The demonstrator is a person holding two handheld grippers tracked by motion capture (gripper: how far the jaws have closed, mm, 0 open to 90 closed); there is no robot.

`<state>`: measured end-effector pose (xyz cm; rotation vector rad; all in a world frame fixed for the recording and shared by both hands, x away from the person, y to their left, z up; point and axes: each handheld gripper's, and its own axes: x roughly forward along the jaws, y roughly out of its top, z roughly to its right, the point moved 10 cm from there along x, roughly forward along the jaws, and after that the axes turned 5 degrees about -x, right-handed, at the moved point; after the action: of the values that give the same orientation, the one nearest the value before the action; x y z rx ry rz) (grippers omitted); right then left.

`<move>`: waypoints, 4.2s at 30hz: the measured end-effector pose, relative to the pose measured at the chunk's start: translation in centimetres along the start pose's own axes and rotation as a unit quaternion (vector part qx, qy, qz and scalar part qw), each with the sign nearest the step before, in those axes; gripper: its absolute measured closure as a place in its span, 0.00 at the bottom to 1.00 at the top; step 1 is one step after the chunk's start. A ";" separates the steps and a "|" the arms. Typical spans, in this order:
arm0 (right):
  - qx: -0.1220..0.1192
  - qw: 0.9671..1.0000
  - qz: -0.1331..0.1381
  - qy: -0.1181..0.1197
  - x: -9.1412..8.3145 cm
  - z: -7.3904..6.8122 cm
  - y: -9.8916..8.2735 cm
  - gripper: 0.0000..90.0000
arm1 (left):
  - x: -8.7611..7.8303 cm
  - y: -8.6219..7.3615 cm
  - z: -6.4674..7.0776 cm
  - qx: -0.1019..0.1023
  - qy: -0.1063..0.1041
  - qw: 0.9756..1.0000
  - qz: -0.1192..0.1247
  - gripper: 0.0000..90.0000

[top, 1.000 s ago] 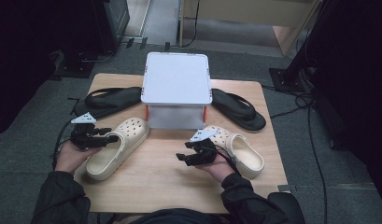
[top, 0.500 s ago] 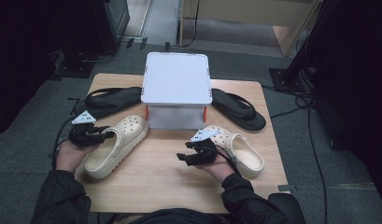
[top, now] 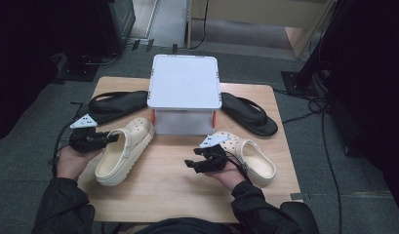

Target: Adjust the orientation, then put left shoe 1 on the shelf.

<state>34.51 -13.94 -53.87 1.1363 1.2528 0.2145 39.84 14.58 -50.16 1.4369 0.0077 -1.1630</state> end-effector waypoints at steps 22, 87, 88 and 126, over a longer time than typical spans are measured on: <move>0.008 1.000 0.012 -0.008 -0.4 0.8 0.5 0.46 | 4.9 4.9 6.7 0.022 -0.049 0.998 0.021 0.85; -0.052 0.995 -0.005 0.087 0.4 -6.7 2.2 0.77 | 4.8 14.7 5.9 -0.008 -0.132 0.991 0.018 0.82; -0.053 0.995 -0.006 0.089 0.5 -7.0 2.1 0.78 | 4.9 14.6 5.8 -0.005 -0.128 0.992 0.015 0.82; -0.094 0.993 -0.012 0.075 4.1 -8.7 0.7 0.92 | 5.8 14.3 5.6 -0.001 -0.112 0.994 0.021 0.96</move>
<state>29.13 -6.00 -54.91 0.9562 1.3477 0.3986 47.91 2.99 -41.88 1.2915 -0.1766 -1.2821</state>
